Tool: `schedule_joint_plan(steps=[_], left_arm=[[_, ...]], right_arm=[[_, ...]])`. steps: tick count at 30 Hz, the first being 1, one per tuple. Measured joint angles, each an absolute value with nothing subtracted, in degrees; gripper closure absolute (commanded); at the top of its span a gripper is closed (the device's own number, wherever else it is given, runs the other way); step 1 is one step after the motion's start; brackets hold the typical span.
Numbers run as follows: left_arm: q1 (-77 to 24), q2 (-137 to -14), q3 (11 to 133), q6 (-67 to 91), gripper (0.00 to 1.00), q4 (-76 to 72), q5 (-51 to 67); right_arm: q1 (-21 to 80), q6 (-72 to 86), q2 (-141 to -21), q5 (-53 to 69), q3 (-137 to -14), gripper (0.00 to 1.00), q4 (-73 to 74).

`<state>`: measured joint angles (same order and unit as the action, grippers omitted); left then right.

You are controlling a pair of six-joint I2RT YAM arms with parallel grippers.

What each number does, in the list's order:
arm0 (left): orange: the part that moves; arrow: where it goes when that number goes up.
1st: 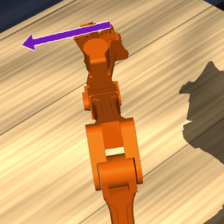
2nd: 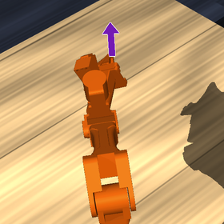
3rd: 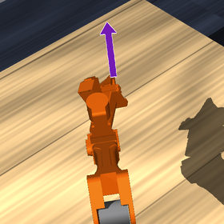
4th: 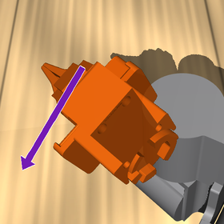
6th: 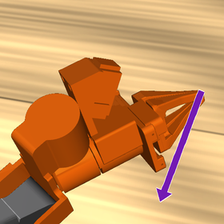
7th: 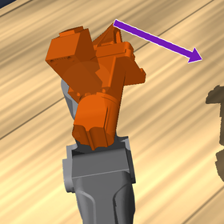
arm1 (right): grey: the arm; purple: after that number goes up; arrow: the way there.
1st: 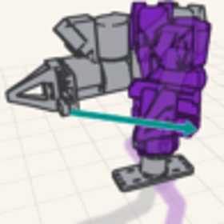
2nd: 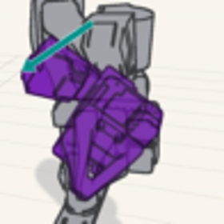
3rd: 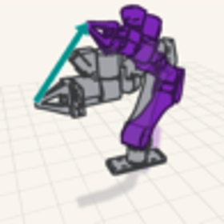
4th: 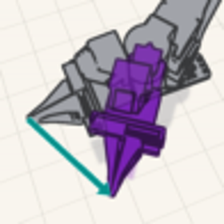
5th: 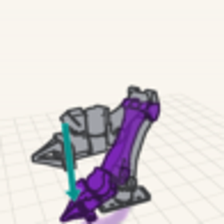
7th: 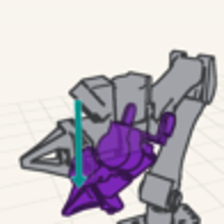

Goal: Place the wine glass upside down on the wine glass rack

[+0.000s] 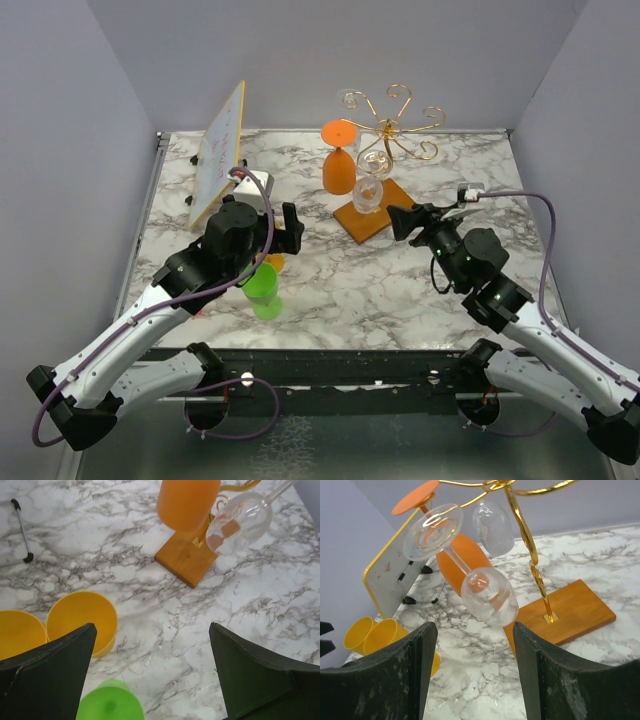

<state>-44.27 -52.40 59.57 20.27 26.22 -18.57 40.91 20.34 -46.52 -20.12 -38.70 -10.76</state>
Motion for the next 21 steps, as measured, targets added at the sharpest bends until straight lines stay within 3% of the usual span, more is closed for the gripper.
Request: schedule_joint_plan(steps=[5,10,13,16,21], left_arm=[[-44.27,-52.42,59.57,23.73,0.25,34.48,-18.68],[-44.27,-54.65,59.90,25.56,0.36,37.52,-18.52],[-44.27,-60.86,62.30,25.76,0.39,38.92,-18.96],[-44.27,-66.63,64.10,25.76,0.50,39.53,-20.88],[-44.07,-73.95,65.19,25.52,0.59,40.47,-25.69]], right_arm=[[40.91,24.21,-41.47,-21.28,-38.74,0.34,-2.15],[40.91,26.87,-40.32,-21.37,-38.94,0.42,4.34],[40.91,28.03,-40.32,-21.37,-39.03,0.44,6.92],[40.91,28.91,-40.34,-21.30,-39.90,0.45,9.28],[40.91,30.13,-39.35,-21.32,-40.86,0.46,10.92]])
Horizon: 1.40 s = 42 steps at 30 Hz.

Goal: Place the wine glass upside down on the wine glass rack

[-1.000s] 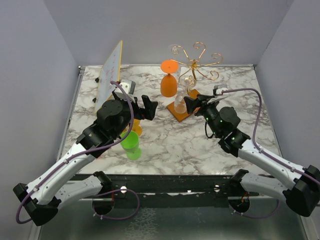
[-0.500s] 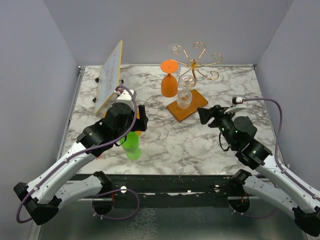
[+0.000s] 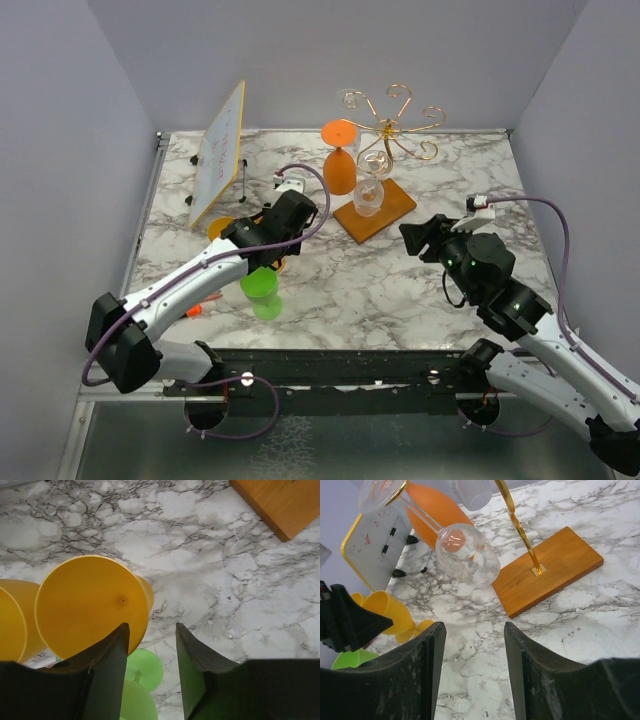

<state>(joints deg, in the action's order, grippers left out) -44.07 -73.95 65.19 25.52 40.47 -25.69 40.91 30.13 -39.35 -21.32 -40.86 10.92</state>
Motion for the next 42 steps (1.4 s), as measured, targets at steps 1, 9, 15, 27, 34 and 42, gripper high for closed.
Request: schedule_joint_plan(steps=[1,9,15,27,34,42], left_arm=[[-43.97,-74.98,65.21,25.43,0.61,40.60,-26.28],[-43.07,-79.57,65.23,24.82,0.88,41.74,-27.99],[-42.87,-79.57,66.54,22.96,1.00,41.67,-26.17],[-42.87,-73.14,65.98,23.16,1.00,32.64,-5.30],[-43.66,-67.31,57.10,27.51,1.00,17.56,5.45],[-48.64,-64.07,46.70,29.58,1.00,0.32,8.56]], right_arm=[[40.91,30.28,-38.94,-21.32,-40.86,0.47,11.20],[40.91,31.09,-37.58,-21.32,-40.86,0.48,11.99],[40.91,33.10,-38.35,-21.23,-40.86,0.47,12.51],[40.91,43.46,-39.16,-22.02,-40.64,0.39,17.34],[40.91,63.68,-38.57,-22.55,-38.04,0.40,25.71],[40.91,86.24,-37.87,-19.14,-35.38,0.51,26.41]])
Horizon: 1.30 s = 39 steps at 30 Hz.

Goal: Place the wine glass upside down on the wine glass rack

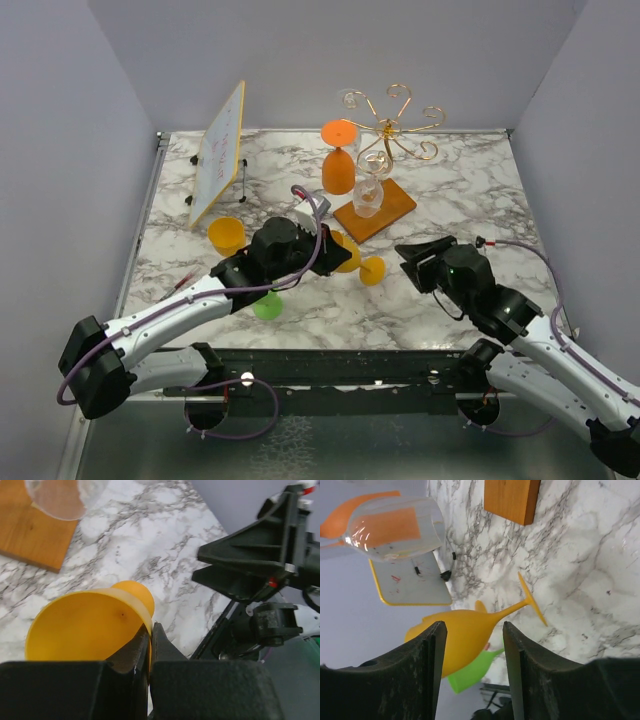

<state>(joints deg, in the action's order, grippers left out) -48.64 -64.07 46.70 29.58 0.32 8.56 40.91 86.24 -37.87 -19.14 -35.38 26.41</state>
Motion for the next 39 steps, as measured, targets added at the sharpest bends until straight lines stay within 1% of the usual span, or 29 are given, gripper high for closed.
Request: schedule_joint_plan(steps=[2,4,11,18,23,26,35,36,38,39], left_arm=[[-50.52,-63.53,45.15,29.36,1.00,-3.66,8.27],[-52.80,-63.11,43.83,28.75,1.00,-7.33,7.29],[-58.70,-62.54,41.34,24.82,1.00,-15.62,3.36],[-59.02,-62.52,39.20,22.87,1.00,-20.14,2.94],[-59.16,-62.52,37.95,22.22,1.00,-21.87,2.94],[-59.40,-62.52,37.43,21.76,1.00,-23.07,2.94],[-59.53,-62.02,36.05,21.28,1.00,-25.39,2.98],[-59.53,-61.91,35.81,21.12,0.96,-25.63,2.98],[-59.53,-61.78,35.44,20.95,0.81,-25.65,2.98],[-59.61,-61.60,35.11,20.86,0.73,-25.65,2.98]], right_arm=[[40.91,91.74,-37.89,-18.31,-34.24,0.55,25.56],[40.91,96.12,-38.06,-17.63,-32.99,0.55,24.69],[40.91,106.08,-41.04,-17.02,-32.18,0.49,23.64],[40.91,110.65,-46.46,-15.79,-33.52,0.50,23.86],[40.91,112.07,-48.01,-14.74,-33.52,0.52,23.94],[40.91,112.60,-48.69,-14.17,-33.52,0.56,23.86],[40.91,114.72,-51.46,-11.90,-33.54,0.79,20.86],[40.91,114.91,-51.79,-11.70,-33.58,0.82,20.60],[40.75,115.72,-52.45,-11.46,-33.69,0.87,19.86],[40.73,115.92,-52.62,-11.46,-33.69,0.92,19.38]])
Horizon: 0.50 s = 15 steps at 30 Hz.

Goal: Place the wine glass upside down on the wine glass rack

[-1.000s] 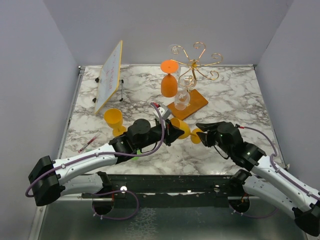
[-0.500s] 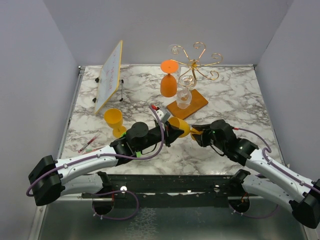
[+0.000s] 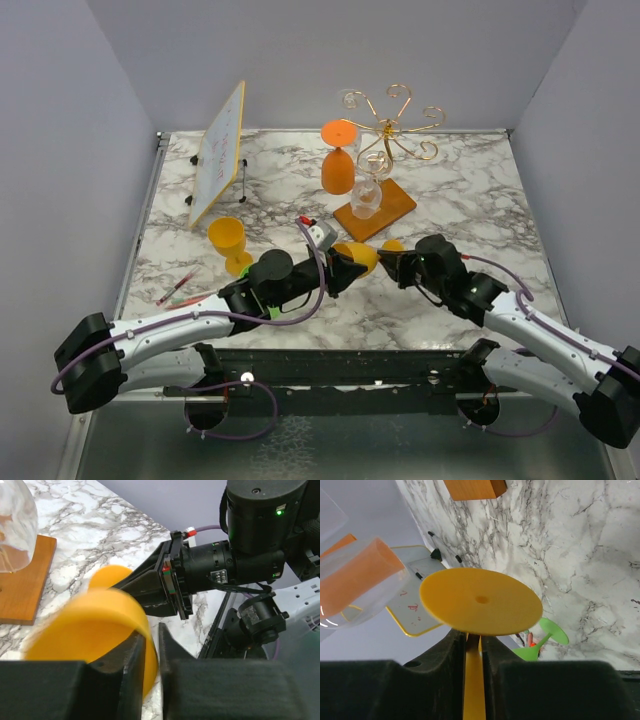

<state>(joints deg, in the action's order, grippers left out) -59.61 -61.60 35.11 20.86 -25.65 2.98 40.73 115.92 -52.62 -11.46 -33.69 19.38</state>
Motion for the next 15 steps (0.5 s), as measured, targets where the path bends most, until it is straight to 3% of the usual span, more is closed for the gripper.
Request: schedule_joint_plan(steps=[2,7,15], left_arm=[[-59.77,-61.10,34.54,21.32,0.56,-25.65,3.16],[-60.01,-58.46,32.91,23.16,0.30,-26.11,3.01],[-60.03,-53.54,33.36,29.21,0.15,-21.85,1.52]], right_arm=[[40.69,115.66,-52.66,-11.46,-33.67,0.98,18.41],[40.77,115.02,-51.00,-11.81,-32.88,0.99,16.12],[40.75,111.66,-47.16,-15.99,-29.04,0.99,15.88]])
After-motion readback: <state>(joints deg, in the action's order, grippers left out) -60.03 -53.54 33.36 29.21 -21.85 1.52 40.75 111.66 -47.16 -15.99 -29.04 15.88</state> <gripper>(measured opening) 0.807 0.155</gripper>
